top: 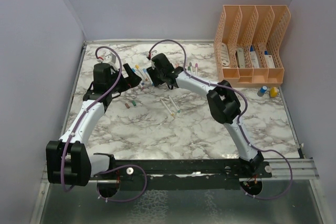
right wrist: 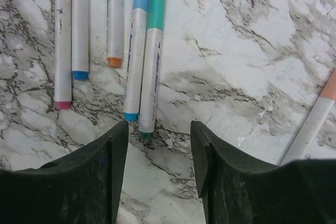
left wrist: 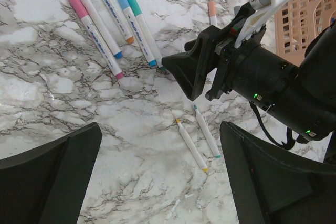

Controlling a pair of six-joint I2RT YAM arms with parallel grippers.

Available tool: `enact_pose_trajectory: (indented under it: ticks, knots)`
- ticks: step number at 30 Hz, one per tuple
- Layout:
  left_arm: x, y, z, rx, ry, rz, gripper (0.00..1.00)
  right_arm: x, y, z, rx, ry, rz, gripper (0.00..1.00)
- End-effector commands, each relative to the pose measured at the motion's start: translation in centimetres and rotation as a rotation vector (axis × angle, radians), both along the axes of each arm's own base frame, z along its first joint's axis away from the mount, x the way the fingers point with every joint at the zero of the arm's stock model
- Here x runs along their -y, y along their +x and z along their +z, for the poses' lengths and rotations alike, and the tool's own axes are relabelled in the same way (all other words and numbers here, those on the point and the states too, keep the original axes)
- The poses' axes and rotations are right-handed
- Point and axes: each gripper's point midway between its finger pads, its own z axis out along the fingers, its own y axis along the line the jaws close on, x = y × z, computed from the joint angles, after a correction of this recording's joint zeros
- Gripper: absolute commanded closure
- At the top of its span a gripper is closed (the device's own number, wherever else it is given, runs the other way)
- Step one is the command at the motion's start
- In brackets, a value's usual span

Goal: Open the pen caps

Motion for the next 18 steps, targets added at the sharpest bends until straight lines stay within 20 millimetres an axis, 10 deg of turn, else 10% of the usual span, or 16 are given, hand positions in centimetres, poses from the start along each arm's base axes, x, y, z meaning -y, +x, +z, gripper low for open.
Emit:
enact_pose_trajectory:
  ticks: [1,18]
  knots:
    - [0.0,-0.1,0.8,0.032,-0.002,-0.017,0.01,0.5,1.0,-0.5,0.012,-0.034,-0.007,0.51]
    - [-0.5,-0.2,0.1,0.018,0.000,-0.006,0.01,-0.2,2.0,-2.6,0.004,-0.036,0.001,0.55]
